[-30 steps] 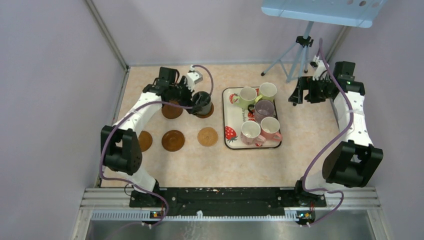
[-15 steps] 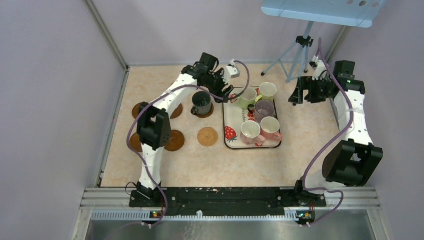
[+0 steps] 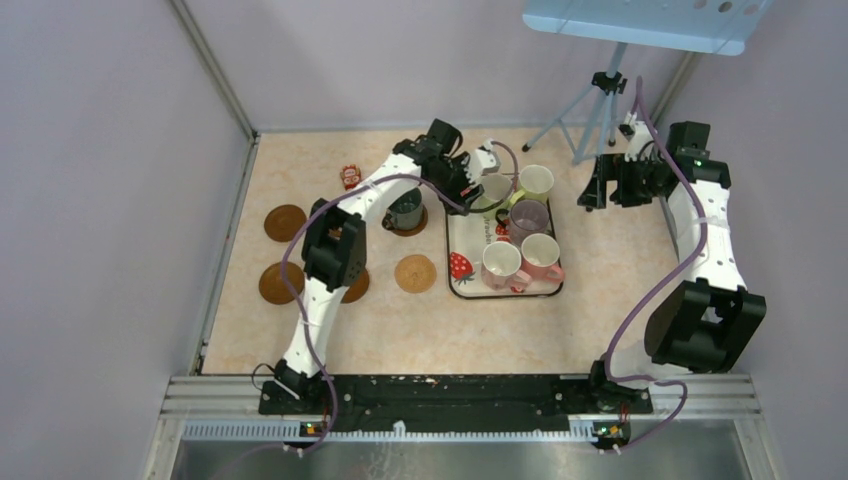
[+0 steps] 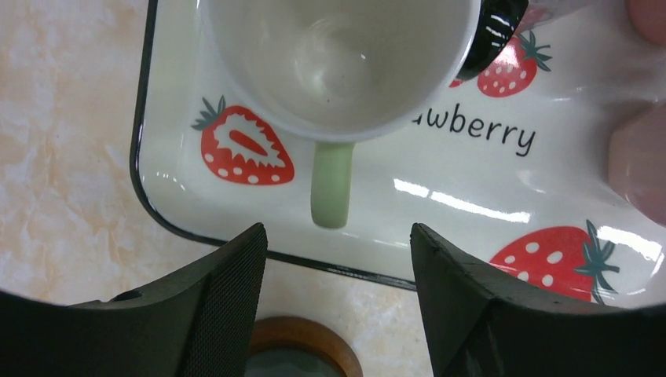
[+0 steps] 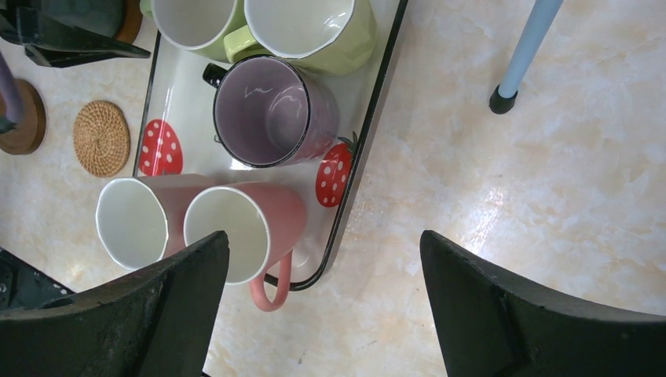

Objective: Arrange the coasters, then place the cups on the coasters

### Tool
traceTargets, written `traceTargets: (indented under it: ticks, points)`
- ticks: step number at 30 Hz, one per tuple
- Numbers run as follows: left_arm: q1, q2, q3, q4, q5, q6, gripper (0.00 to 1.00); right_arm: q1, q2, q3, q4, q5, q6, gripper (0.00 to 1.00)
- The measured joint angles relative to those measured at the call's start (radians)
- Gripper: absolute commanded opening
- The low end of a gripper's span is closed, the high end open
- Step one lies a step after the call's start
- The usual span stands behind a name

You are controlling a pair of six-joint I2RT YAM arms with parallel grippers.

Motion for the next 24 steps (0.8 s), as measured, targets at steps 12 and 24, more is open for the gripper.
traceTargets:
  ticks: [12,24]
  points:
    - [-0.052,0.105,0.087,0.019,-0.015,0.017,0.47,0.000,0.000,0.000,0.000,0.001,0.000,0.90]
    - [-0.051,0.109,0.100,0.072,-0.011,-0.051,0.08,0.000,-0.006,-0.012,0.010,0.003,0.001,0.90]
